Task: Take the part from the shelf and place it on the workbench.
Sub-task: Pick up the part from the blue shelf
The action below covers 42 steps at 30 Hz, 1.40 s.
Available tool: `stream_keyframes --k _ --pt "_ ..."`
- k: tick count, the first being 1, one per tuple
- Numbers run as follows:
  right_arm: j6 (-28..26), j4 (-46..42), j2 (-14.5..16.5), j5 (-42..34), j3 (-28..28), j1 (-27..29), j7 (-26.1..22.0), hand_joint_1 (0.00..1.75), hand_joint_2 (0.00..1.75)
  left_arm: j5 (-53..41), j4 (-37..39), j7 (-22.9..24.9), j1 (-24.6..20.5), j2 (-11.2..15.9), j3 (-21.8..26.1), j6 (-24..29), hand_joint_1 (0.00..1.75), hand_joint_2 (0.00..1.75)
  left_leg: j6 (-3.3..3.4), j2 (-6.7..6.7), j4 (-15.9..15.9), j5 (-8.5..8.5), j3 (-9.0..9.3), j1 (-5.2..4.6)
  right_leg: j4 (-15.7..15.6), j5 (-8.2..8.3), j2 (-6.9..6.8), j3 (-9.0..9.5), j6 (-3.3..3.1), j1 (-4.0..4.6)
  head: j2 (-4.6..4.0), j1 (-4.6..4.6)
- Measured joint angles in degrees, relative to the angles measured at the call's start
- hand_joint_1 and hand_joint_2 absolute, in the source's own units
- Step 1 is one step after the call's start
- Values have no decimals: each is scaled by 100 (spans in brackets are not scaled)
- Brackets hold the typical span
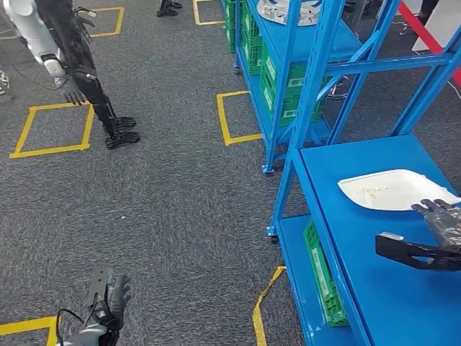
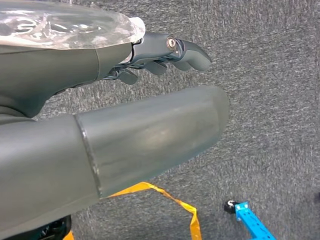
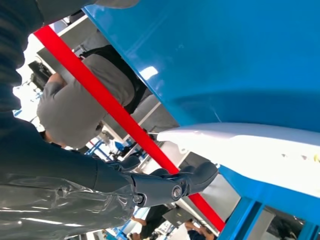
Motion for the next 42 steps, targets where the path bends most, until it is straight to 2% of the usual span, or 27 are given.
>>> stream_keyframes --k 9,25,35,42 --pt "-306 511 88 458 -8 4 -60 0 175 -66 0 78 -63 -25 -3 11 0 0 0 0 0 0 0 -1 0 0 0 0 0 0 0 1" --pt "-673 1474 195 1955 -432 -25 -187 0 175 -139 0 102 -103 -49 -5 11 0 0 0 -1 0 0 0 -1 0 0 0 3 0 0 0 0" --pt "-935 1999 567 2192 -633 -293 -373 0 175 -162 0 102 -122 -67 -5 25 0 0 1 -2 0 1 0 -1 2 1 -1 4 0 0 0 1" --pt "-1328 2300 944 1940 -756 -461 -588 0 175 -186 0 102 -146 -89 -5 44 0 0 0 -4 0 1 0 0 2 0 -4 4 0 0 0 1"
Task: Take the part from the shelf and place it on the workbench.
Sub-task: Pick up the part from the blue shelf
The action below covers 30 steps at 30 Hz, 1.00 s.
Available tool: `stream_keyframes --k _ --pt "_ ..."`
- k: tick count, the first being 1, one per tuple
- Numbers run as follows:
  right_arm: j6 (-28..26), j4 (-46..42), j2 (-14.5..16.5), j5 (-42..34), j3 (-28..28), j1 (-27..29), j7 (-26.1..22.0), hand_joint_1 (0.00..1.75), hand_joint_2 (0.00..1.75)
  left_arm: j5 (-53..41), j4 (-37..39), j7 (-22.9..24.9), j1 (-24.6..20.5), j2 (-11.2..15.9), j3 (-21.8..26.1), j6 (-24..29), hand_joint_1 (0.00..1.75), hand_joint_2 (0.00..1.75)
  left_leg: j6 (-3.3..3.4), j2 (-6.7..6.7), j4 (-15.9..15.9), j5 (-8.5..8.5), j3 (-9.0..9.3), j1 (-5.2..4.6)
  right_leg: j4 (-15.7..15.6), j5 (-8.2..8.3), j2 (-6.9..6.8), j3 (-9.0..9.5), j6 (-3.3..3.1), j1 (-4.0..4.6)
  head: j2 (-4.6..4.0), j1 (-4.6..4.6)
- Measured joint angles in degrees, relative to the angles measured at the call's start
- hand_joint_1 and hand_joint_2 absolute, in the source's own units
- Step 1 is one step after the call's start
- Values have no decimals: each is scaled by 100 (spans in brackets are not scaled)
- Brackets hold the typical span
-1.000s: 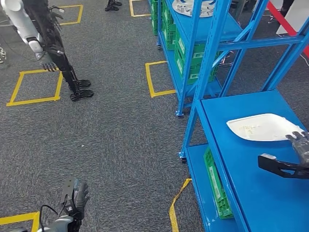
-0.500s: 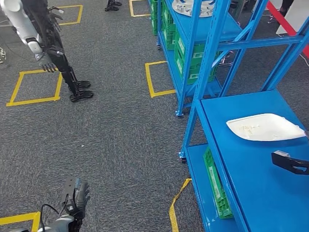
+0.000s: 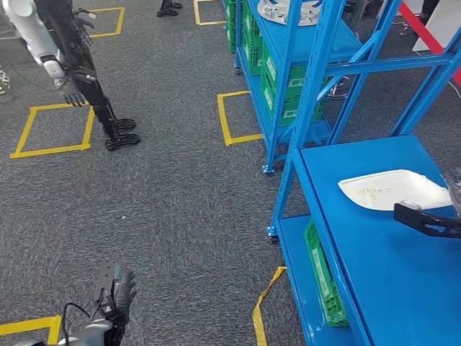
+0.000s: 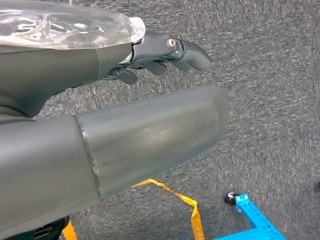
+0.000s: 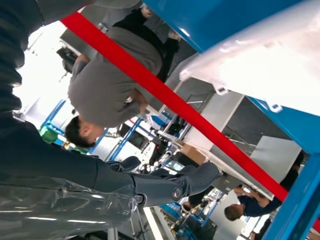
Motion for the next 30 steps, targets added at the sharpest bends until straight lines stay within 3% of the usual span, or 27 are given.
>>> stream_keyframes --k 13,30 --pt "-293 417 691 -627 -122 -126 -200 0 175 -65 0 9 -30 -27 0 0 0 0 -1 -3 0 1 0 0 0 0 -1 0 -1 0 0 0" --pt "-349 1034 993 -687 -102 -155 -279 0 175 -143 0 100 -57 -38 0 -20 0 0 -1 -3 0 1 0 0 0 0 0 -1 -1 -1 0 -1"
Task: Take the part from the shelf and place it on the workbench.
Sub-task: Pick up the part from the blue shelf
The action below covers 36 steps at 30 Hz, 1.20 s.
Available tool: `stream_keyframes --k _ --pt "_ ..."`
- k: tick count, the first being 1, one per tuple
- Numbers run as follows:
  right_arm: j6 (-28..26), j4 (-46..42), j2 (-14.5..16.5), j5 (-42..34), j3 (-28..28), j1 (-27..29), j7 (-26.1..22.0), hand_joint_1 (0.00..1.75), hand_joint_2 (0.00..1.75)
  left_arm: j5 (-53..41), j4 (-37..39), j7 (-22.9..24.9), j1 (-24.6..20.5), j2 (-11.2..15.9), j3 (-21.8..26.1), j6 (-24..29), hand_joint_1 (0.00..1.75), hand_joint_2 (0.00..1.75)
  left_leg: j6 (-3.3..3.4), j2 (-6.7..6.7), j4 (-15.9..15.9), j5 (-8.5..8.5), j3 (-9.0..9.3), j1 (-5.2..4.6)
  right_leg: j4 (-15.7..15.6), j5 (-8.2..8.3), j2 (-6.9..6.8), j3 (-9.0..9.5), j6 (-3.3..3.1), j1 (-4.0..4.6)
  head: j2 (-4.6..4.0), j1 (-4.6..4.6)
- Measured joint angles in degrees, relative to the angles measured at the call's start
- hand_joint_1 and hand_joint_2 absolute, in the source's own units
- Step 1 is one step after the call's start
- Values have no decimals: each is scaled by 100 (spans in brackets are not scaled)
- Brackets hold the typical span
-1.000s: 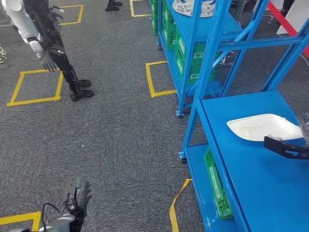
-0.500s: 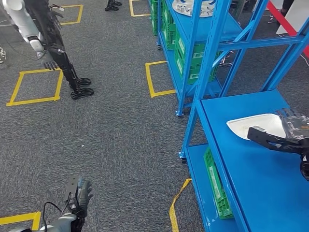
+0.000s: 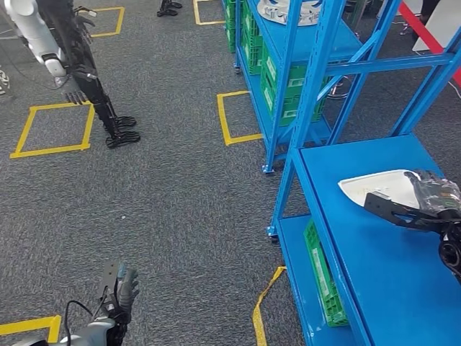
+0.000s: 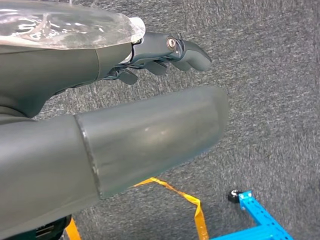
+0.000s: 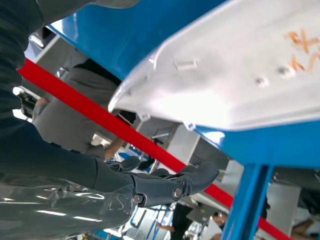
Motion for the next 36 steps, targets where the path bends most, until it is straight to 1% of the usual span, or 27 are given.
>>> stream_keyframes --k 9,17,21,30,36 --pt "47 840 140 48 108 -165 -93 0 175 -63 0 49 -45 -4 0 -28 0 0 0 0 0 0 0 0 0 0 0 0 0 0 0 1" --pt "-161 1574 257 159 215 -375 -84 0 175 -142 0 88 -68 -10 -1 -28 0 0 0 0 1 0 0 0 0 0 1 0 0 0 0 1" --pt "-338 1872 357 330 246 -471 -107 0 175 -174 0 99 -88 -21 -4 -16 0 0 0 1 1 0 0 0 0 1 1 0 0 0 0 -1" --pt "-478 2245 594 492 316 -665 -156 0 175 -188 0 99 -122 -54 -10 28 0 0 0 2 1 1 0 0 0 1 1 0 0 0 0 0" --pt "-607 2328 659 534 319 -698 -176 0 175 -200 0 99 -126 -61 -11 33 0 0 0 1 1 1 1 0 0 1 1 0 0 0 0 1"
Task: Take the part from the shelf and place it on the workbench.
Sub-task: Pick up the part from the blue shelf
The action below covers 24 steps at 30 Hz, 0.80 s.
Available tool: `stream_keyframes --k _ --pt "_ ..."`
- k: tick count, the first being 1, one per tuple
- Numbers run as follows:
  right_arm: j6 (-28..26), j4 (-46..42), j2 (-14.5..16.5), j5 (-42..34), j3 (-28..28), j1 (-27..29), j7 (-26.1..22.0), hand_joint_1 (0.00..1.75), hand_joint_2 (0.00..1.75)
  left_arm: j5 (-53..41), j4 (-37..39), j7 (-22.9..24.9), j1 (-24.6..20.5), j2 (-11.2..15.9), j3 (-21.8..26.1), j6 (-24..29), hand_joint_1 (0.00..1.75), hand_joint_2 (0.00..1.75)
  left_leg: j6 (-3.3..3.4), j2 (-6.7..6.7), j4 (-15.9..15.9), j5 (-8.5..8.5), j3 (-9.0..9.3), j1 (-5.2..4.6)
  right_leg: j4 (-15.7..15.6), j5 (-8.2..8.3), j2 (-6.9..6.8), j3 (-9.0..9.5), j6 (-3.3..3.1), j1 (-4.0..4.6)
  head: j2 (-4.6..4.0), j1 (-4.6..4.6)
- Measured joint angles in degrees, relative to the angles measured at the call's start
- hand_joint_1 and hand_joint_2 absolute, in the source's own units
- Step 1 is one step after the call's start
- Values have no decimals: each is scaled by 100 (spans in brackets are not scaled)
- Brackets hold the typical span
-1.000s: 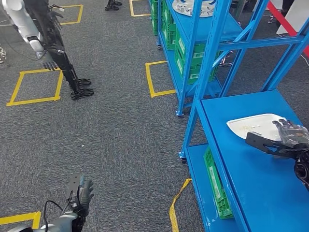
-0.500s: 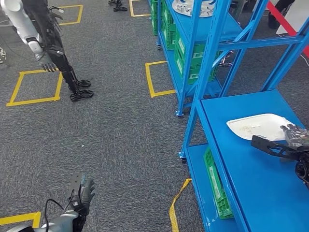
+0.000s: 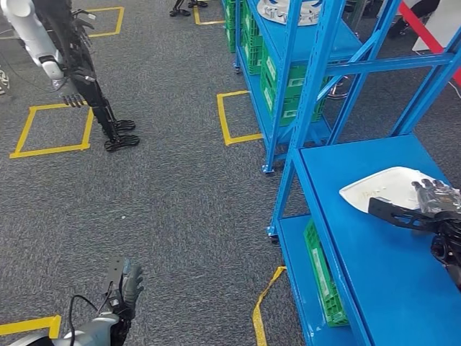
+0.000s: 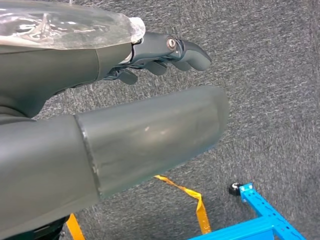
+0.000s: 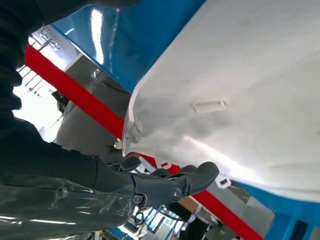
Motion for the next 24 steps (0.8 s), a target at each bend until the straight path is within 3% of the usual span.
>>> stream_keyframes --k 7,11,24 --pt "-167 58 37 21 -9 -3 -39 0 175 -5 0 0 0 -4 0 6 0 0 0 0 0 0 0 0 0 0 0 1 0 0 0 -1" --pt "-187 86 42 31 -9 -4 -39 175 175 -5 0 0 0 -4 0 6 0 0 0 0 0 0 0 0 0 0 0 1 0 0 0 0" --pt "-237 186 126 138 -10 -48 -67 175 175 31 0 -13 0 -7 0 37 0 0 0 0 0 0 0 0 0 0 0 0 0 0 0 -1"
